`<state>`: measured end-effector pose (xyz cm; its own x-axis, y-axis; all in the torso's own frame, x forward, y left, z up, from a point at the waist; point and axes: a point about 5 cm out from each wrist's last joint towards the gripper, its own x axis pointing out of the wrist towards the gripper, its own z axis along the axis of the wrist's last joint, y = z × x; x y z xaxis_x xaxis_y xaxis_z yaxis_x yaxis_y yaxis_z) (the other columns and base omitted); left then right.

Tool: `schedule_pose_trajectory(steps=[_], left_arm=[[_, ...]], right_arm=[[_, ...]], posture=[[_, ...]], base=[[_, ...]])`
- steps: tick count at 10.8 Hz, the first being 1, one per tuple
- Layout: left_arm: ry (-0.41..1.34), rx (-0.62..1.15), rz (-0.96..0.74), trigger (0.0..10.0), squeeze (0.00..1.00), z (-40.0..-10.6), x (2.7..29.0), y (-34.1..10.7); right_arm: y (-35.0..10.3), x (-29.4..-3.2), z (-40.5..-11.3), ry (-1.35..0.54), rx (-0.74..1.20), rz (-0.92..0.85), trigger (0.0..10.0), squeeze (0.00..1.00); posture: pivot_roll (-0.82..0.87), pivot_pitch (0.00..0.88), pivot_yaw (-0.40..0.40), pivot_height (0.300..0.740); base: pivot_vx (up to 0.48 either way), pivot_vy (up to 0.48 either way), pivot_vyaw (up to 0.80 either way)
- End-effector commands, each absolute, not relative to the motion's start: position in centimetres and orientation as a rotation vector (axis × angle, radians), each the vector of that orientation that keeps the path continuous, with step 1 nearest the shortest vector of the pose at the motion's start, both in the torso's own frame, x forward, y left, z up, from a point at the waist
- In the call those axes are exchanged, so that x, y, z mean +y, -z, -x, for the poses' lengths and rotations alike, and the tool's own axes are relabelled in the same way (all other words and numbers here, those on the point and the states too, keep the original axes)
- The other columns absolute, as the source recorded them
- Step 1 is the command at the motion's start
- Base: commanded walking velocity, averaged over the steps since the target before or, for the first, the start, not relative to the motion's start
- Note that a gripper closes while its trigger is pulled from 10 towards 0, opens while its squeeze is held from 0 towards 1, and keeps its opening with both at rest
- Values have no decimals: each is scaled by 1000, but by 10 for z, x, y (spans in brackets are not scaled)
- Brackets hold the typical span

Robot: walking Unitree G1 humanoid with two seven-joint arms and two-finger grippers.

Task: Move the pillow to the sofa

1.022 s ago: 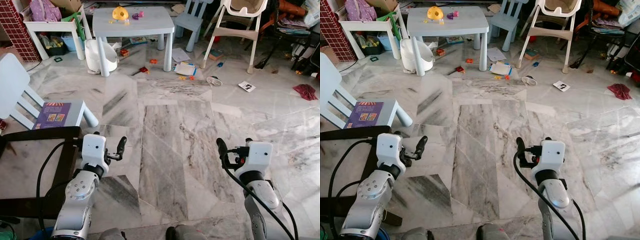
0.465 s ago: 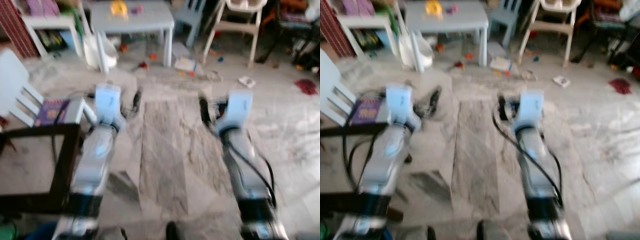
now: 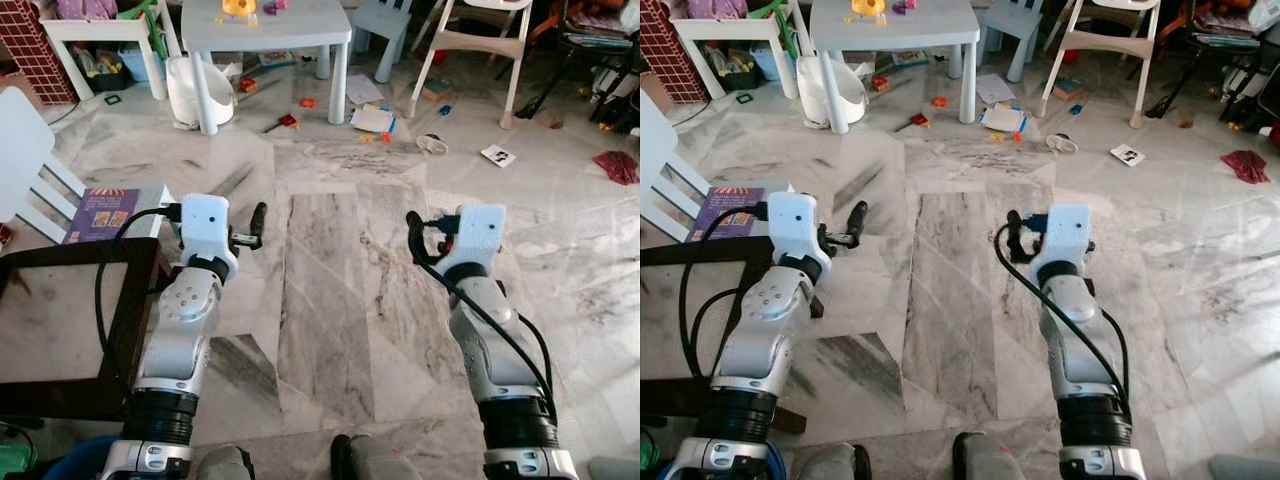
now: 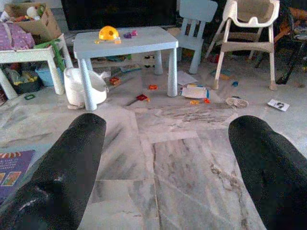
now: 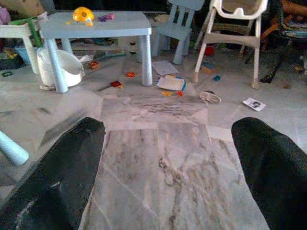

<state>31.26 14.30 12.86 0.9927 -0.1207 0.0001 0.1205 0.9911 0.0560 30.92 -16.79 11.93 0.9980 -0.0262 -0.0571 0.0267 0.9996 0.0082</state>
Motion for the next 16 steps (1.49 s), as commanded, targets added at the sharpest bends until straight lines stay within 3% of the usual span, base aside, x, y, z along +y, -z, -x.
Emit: schedule_pose_trajectory(steps=[1, 11, 14, 16], left_arm=[[158, -5, -33, 10000, 0, -312, 142, -129], [222, -1, -42, 10000, 0, -309, 131, -127], [201, 29, -33, 10000, 0, -311, 134, -124], [204, 30, -32, 10000, 0, -312, 134, -124]], right_arm=[[-120, -172, -308, 39, 56, -30, 10000, 0], [-116, -171, -310, 32, 83, -28, 10000, 0], [-116, -170, -310, 36, 85, -28, 10000, 0], [-117, -171, -311, 39, 76, -20, 10000, 0]], posture=[[-92, 108, -29, 740], [-92, 101, -32, 740], [-91, 107, -29, 740], [-92, 110, -29, 740]], base=[[0, 0, 0], [475, 0, -799], [0, 0, -788], [0, 0, 0]])
